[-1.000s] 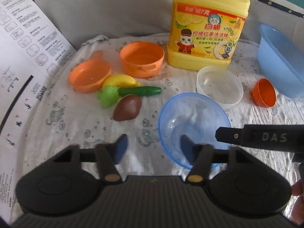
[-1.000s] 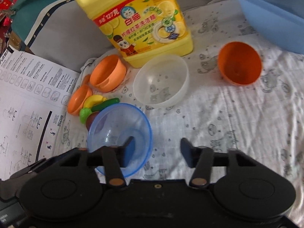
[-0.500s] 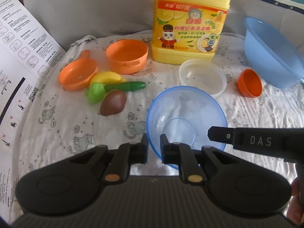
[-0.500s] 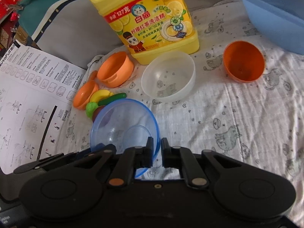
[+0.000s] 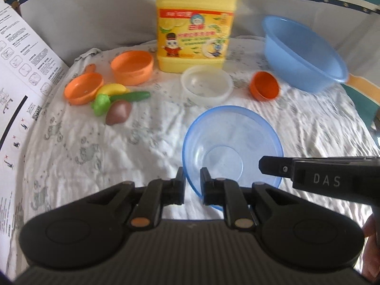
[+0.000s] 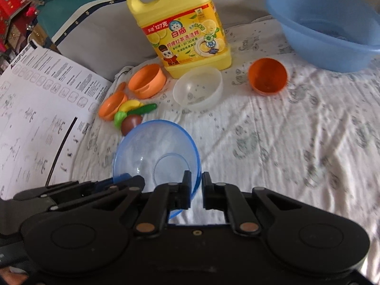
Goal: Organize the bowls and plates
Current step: 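Carry the blue bowl onto the plate stack and open both grippers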
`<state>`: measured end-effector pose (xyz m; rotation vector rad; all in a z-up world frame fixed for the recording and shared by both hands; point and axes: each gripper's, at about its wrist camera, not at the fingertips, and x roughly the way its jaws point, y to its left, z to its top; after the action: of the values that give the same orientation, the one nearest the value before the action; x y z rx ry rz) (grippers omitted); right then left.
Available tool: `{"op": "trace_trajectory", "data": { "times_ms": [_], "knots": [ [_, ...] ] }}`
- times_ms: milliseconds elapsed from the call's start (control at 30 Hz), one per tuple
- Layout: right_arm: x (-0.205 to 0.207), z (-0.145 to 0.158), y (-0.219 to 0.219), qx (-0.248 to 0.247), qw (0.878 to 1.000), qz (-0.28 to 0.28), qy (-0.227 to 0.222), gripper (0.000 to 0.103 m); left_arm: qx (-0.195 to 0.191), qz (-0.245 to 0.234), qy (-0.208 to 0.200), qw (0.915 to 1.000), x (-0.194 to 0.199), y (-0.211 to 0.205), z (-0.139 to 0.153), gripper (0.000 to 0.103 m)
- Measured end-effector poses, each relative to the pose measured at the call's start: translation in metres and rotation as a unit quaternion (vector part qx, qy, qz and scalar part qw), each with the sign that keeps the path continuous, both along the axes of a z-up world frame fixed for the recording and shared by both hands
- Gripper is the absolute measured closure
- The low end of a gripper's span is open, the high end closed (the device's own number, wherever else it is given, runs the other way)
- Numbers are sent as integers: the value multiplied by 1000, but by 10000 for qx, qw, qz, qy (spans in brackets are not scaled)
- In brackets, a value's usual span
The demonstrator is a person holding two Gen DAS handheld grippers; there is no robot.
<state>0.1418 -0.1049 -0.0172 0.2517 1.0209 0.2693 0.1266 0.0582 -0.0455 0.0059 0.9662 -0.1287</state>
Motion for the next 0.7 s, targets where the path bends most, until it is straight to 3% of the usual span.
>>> {"op": "trace_trajectory", "data": {
  "times_ms": [367, 700],
  "knots": [
    [-74, 7, -34, 25, 9998, -53, 211, 94, -47, -456, 222, 9987, -68, -28, 4, 90],
    [-115, -4, -55, 20, 9987, -107, 500, 94, -127, -705, 611, 9956, -109, -44, -13, 89]
  ]
}}
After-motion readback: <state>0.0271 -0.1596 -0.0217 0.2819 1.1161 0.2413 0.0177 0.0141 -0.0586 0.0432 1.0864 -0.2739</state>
